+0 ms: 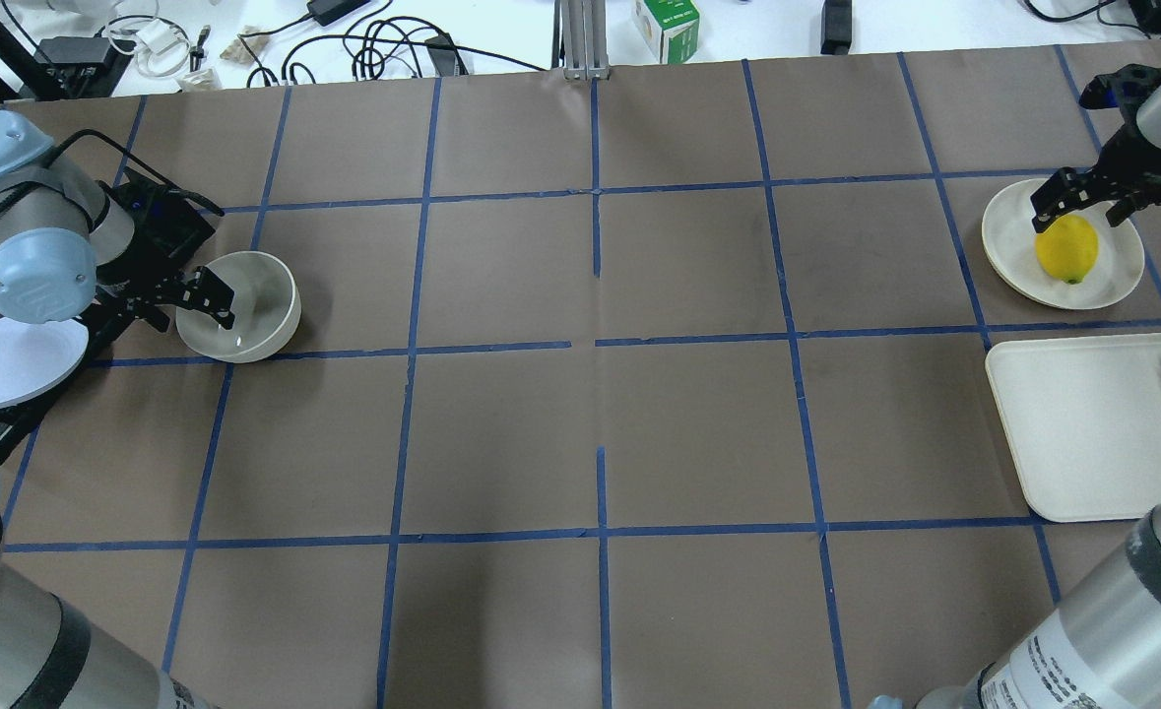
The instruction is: Place bowl and put lemon in it
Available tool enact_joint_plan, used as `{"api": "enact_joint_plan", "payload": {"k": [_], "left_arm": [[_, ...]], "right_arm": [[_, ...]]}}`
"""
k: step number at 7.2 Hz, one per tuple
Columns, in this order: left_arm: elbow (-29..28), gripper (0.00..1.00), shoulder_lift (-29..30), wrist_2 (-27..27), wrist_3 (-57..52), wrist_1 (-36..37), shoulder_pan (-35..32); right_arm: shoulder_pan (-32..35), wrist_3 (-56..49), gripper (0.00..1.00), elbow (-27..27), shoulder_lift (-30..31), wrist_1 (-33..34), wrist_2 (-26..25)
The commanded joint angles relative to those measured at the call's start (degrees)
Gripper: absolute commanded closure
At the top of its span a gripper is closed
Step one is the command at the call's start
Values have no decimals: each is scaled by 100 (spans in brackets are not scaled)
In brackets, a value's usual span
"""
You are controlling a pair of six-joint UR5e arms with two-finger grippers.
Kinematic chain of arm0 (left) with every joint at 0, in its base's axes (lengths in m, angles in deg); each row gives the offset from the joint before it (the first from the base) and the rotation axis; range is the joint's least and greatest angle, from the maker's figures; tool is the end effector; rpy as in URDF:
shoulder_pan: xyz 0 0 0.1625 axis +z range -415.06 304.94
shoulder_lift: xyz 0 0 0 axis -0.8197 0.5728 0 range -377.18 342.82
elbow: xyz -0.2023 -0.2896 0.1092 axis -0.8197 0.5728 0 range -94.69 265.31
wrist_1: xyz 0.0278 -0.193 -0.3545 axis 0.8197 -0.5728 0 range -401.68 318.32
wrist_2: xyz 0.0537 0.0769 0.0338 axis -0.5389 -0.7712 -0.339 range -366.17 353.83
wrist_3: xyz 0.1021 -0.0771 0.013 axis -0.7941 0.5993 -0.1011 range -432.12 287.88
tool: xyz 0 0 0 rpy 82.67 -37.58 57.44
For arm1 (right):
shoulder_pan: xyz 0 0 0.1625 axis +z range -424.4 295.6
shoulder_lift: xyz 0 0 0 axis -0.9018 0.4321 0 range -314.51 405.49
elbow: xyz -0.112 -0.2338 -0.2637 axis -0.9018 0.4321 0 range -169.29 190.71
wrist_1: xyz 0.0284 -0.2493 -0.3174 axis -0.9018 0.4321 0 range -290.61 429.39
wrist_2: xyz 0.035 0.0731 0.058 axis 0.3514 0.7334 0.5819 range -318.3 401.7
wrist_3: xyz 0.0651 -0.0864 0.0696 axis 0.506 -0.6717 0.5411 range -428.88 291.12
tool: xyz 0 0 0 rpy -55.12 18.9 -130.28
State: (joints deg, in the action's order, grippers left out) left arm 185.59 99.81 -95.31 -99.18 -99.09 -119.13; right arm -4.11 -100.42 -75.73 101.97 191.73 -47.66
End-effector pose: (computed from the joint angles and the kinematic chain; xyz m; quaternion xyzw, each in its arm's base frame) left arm 0.1234 -0.5634 0.1244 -0.0096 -0.9991 -0.0332 0.0249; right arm -0.2002 -0.6228 0.1557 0.0161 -0.9996 0.0207 0.0058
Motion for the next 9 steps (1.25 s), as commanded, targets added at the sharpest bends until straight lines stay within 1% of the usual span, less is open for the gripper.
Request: {"api": "enact_joint_plan", "payload": {"k": [1, 2, 3, 4, 5, 6, 7, 9], "left_arm": [[-8, 39, 87, -7, 218, 72, 0], [-26, 63, 104, -7, 210, 63, 0], [-43, 92, 61, -59, 201, 63, 0], [-43, 100, 8, -16, 210, -7, 0], [-35, 100, -36, 2, 210, -16, -9], [-52, 100, -45, 11, 210, -16, -9], [-96, 100, -106, 2, 210, -60, -113], [-183, 100, -465, 194, 254, -488, -464]], "right_arm": [[-9, 52, 0, 4, -199, 148, -54], [-9, 52, 0, 4, -260, 176, -64], [-9, 69, 30, 21, -278, 176, -72], [-9, 148, 68, 22, -279, 167, -72], [-9, 201, 91, 30, -244, 141, -81], [-9, 201, 100, 48, -148, 19, -99], [0, 201, 100, 144, 10, -226, -221], [52, 210, 100, 564, 379, -1357, -222]]}}
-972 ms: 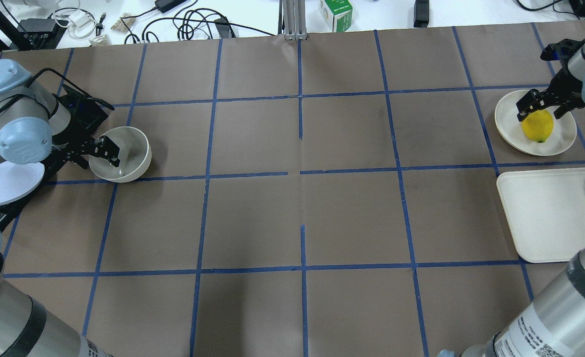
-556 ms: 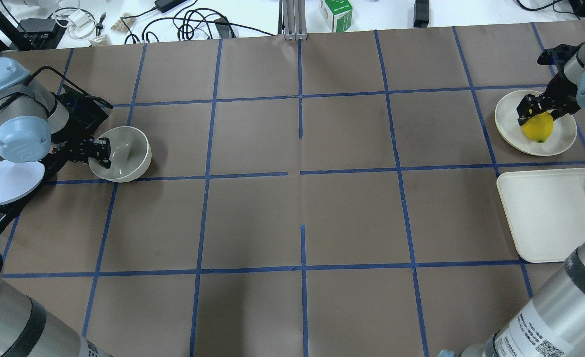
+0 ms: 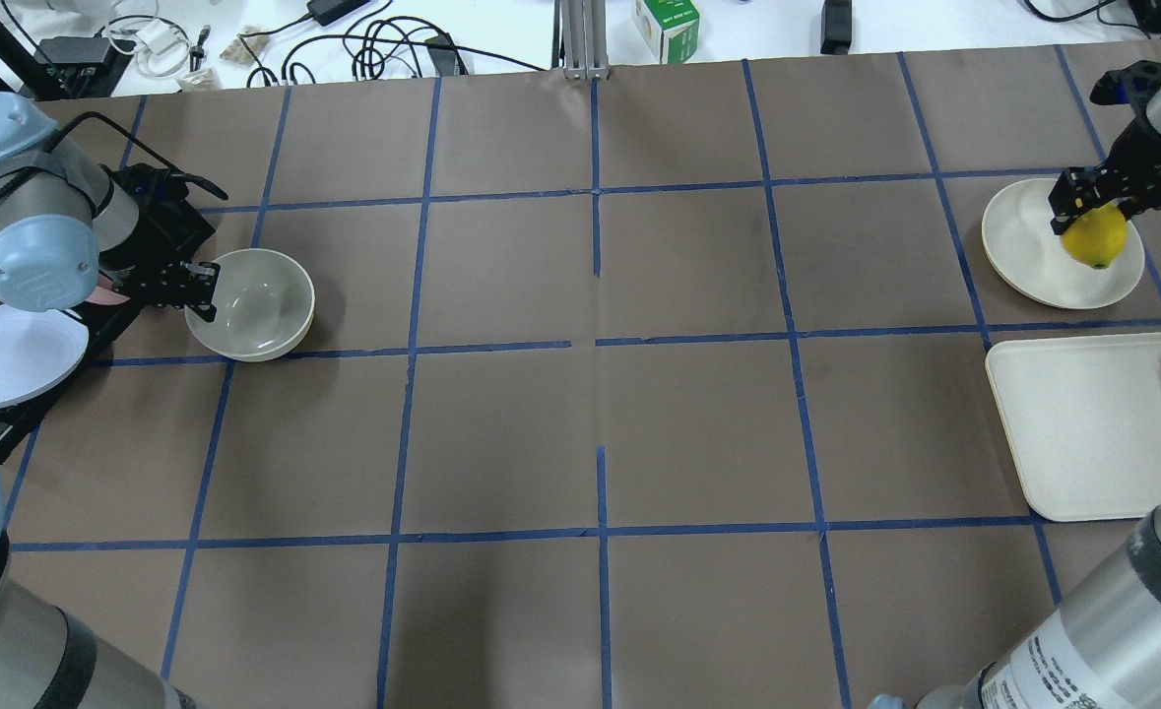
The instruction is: Place bowl and put lemon in it
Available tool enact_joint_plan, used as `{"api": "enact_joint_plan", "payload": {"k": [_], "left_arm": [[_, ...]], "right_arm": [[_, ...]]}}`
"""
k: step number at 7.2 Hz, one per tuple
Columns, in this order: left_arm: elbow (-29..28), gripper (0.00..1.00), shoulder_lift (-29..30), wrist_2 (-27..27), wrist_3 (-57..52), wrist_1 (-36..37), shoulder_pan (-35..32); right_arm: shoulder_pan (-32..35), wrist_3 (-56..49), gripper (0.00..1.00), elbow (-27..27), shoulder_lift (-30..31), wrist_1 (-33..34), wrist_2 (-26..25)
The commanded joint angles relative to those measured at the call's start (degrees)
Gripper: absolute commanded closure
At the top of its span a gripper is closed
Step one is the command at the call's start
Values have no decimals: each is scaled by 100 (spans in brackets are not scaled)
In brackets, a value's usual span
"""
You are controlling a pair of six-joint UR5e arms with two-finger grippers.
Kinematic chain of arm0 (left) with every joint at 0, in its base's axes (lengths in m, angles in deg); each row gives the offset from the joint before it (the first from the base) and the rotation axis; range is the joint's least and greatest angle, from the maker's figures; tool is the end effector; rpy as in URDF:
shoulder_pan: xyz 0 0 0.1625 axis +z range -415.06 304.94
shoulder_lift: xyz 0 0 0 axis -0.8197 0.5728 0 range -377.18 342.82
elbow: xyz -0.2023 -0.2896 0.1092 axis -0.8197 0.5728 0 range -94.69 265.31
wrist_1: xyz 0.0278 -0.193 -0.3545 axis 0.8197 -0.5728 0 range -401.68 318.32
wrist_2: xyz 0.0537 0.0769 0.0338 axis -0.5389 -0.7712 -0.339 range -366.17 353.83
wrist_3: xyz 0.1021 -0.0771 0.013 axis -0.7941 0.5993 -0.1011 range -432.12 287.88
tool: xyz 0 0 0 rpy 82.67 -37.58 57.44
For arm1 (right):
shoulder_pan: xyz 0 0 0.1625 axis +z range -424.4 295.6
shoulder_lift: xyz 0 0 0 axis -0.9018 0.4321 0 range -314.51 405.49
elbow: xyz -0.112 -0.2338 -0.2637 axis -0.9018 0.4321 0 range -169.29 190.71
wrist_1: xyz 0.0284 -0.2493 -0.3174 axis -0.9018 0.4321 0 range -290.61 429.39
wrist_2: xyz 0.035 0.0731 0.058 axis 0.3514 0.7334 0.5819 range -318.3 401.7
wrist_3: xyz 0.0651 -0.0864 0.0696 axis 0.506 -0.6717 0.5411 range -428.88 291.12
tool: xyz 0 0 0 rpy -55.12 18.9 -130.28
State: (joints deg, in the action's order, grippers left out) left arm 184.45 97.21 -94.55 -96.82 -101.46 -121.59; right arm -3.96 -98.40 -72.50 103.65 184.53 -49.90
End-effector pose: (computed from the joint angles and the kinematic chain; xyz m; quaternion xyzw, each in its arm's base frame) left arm 0.0986 -0.5712 0.1542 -0.0104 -0.9994 -0.0206 0.0246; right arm -0.2034 -0.6216 0.1865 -0.0003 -0.9999 -0.0062 0.0126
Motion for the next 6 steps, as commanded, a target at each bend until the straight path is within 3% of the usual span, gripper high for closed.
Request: {"api": "enact_joint_plan", "payload": {"k": [1, 4, 5, 6], "left_arm": [[-183, 100, -397, 137, 227, -654, -437], [-202, 100, -716, 513, 1212, -825, -1701], [-141, 100, -629, 1020, 1953, -738, -2062], [-149, 100, -515, 1112, 2752, -589, -2640]], "right_arm": [[64, 86, 100, 409, 334, -1007, 37], [633, 883, 100, 648, 861, -1860, 55], [870, 1226, 100, 648, 1002, -2011, 55], [1064, 1447, 100, 648, 1117, -2169, 55]]}}
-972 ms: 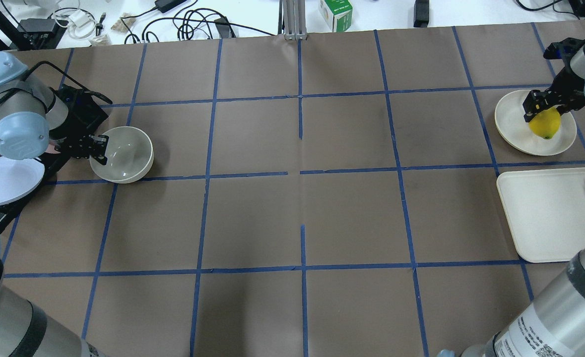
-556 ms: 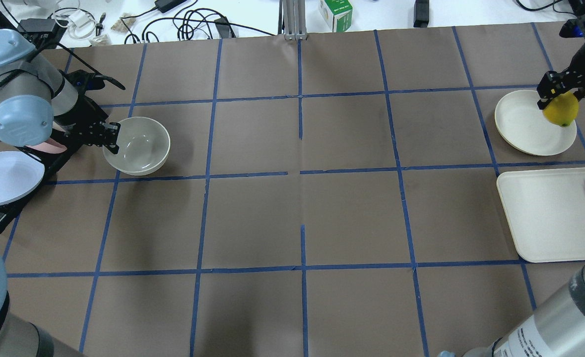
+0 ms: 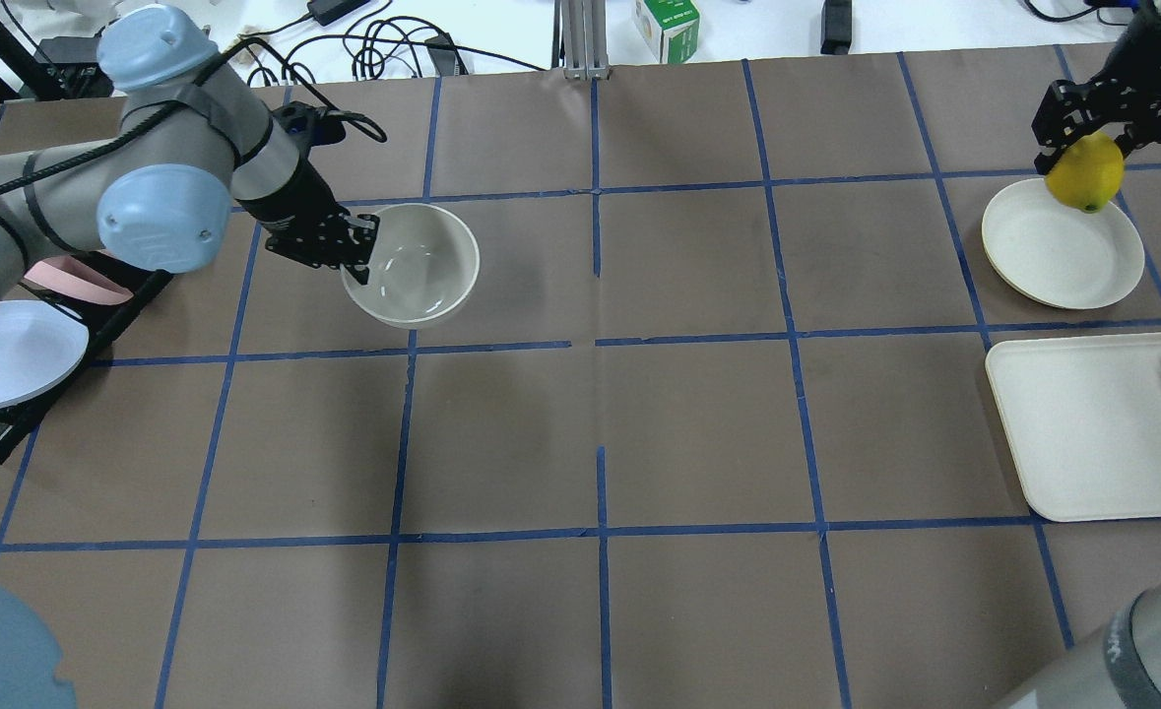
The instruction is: Place bowl and put lemon in it
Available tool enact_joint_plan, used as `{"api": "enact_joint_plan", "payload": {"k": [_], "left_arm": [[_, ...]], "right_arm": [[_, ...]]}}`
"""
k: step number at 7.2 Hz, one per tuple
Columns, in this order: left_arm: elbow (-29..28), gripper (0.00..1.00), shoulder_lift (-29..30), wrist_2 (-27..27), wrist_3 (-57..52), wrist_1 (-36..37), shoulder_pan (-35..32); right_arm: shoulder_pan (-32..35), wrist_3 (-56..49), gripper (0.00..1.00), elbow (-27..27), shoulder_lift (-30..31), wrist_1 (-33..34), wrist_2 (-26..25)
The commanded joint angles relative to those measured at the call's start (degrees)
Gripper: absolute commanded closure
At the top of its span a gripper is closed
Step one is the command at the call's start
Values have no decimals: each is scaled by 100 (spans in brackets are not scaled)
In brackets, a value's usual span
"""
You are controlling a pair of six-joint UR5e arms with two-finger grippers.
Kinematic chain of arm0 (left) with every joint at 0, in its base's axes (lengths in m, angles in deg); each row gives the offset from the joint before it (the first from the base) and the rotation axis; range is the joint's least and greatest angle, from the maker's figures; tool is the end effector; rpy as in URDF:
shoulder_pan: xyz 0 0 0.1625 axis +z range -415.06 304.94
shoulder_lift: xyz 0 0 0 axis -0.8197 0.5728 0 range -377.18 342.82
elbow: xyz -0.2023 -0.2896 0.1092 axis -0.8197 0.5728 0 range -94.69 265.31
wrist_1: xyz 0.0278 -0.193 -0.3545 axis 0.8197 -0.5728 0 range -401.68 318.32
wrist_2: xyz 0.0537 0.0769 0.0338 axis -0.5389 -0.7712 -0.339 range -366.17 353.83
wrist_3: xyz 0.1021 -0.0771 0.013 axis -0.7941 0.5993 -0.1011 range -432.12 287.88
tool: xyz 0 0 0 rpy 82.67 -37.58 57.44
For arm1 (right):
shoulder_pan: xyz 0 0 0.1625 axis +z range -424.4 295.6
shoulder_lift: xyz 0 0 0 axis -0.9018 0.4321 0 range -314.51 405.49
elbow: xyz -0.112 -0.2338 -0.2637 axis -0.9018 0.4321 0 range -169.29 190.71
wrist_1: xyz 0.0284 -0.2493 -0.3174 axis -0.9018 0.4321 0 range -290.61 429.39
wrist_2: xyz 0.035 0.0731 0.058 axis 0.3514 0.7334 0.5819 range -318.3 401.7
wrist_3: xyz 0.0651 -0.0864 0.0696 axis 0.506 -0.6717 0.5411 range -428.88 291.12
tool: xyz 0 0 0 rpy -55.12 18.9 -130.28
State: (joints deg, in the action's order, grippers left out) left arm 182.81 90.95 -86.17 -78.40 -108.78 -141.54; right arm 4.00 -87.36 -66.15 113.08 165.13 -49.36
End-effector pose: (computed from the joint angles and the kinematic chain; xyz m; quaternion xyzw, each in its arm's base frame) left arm -0.1215 -0.5615 0.2174 -0.0220 -0.9957 -0.0162 0.0888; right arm -0.1027 -0.6150 0.3084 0.0269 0.9991 0.0321 0.0018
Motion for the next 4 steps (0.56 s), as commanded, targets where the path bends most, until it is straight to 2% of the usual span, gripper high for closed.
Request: {"api": "enact_joint_plan", "payload": {"k": [1, 4], "left_arm": [[59, 100, 251, 274, 1136, 666, -1033], [409, 100, 611, 283, 1533, 1372, -1458]], "right_arm": [[392, 433, 100, -14, 271, -361, 1], [1033, 1038, 100, -14, 421, -600, 97]]}}
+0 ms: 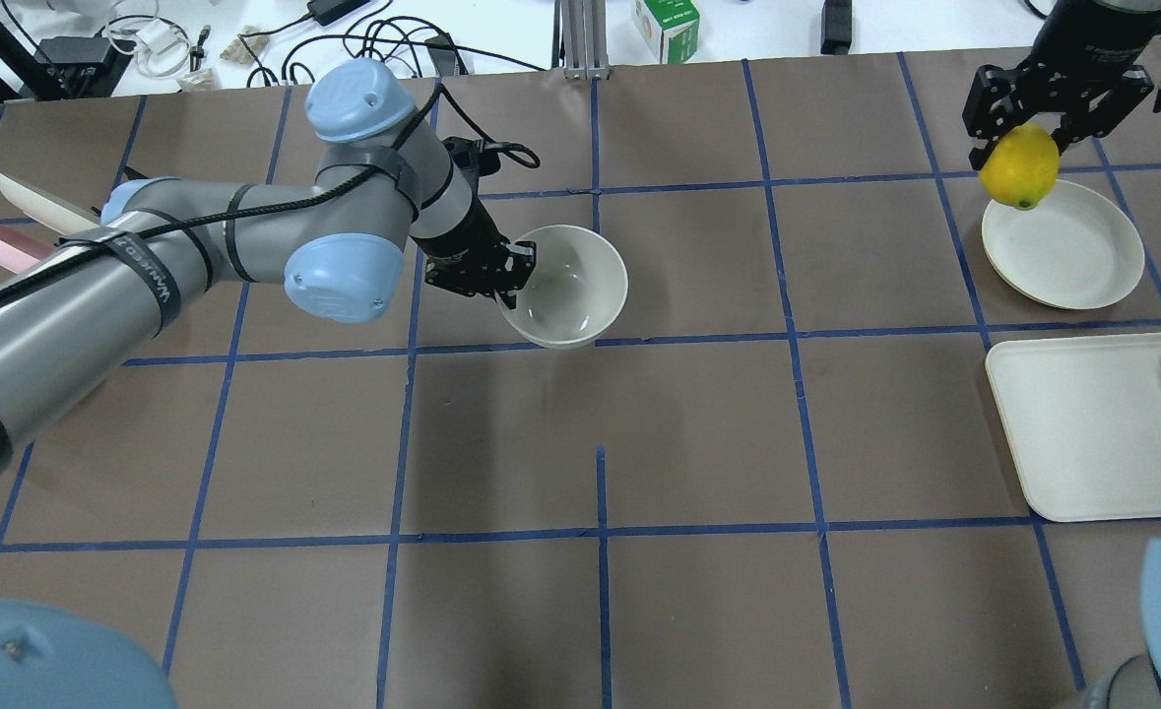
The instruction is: Place bowl and put lemon in it
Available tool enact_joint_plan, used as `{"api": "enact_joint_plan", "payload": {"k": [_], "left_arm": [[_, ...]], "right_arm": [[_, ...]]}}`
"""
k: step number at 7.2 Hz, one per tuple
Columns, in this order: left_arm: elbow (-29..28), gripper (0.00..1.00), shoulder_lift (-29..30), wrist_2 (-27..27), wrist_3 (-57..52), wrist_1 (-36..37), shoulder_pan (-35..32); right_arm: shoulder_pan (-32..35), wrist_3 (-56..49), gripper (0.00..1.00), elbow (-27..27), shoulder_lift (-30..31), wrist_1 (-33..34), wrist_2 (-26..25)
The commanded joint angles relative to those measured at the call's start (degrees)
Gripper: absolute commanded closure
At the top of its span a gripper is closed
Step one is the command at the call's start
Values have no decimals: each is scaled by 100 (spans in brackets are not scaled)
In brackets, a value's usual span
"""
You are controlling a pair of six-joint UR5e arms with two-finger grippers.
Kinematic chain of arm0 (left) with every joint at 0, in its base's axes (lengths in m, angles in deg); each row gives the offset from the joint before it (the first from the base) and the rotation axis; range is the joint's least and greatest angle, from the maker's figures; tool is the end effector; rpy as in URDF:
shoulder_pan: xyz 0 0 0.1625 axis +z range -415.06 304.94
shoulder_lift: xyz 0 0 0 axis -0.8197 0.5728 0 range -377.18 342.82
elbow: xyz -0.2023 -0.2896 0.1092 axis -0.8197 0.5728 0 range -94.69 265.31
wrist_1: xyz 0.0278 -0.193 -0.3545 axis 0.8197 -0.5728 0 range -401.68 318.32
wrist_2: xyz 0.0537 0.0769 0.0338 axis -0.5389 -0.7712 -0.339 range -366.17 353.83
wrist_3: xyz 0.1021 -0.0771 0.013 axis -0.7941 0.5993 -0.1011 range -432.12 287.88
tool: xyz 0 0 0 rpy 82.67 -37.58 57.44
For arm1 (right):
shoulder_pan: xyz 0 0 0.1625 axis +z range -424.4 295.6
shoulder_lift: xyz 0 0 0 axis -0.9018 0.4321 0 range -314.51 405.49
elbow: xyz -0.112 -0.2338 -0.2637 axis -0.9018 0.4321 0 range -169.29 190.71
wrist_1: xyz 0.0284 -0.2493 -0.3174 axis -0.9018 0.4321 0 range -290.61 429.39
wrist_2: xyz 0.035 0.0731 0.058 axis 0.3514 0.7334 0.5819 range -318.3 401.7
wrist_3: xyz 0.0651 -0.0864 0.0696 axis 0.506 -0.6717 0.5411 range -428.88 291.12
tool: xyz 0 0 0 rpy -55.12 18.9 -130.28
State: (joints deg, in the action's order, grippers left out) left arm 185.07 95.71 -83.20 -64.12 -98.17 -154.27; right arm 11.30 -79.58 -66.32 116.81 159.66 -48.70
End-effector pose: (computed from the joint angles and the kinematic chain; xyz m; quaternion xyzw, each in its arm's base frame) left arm -0.2509 -0.5337 0.1733 -0.0114 -0.9935 -0.0095 0.1128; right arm -0.0163 -0.6001 0.3374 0.0312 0.9984 0.0471 0.0068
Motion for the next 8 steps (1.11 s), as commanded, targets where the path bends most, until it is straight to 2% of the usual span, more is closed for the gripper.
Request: {"api": "enact_joint_plan", "payload": {"k": [1, 2, 3, 4, 5, 6, 7, 8], "left_arm": [[228, 100, 198, 13, 149, 540, -186], [228, 100, 260, 22, 123, 560, -195], [246, 87, 304, -4, 45, 560, -186], [202, 45, 356, 4, 35, 595, -186], [132, 32, 322, 13, 96, 761, -169], [-25, 17, 113, -48, 44, 562, -30], [-270, 12, -202, -127, -26, -162, 372], [-586, 11, -554, -171, -418, -1109, 646]], "right_arm": [[523, 453, 100, -31, 101, -79, 40], [647, 464, 100, -136, 58, -79, 14], [674, 464, 100, -267, 110, -71, 23], [735, 464, 100, -312, 110, -71, 49], [892, 516, 100, -304, 93, -27, 58], [1155, 656, 100, -304, 67, 8, 67], [1427, 1066, 100, -295, 58, 17, 67], [1665, 1218, 100, -304, 58, 17, 102]]}}
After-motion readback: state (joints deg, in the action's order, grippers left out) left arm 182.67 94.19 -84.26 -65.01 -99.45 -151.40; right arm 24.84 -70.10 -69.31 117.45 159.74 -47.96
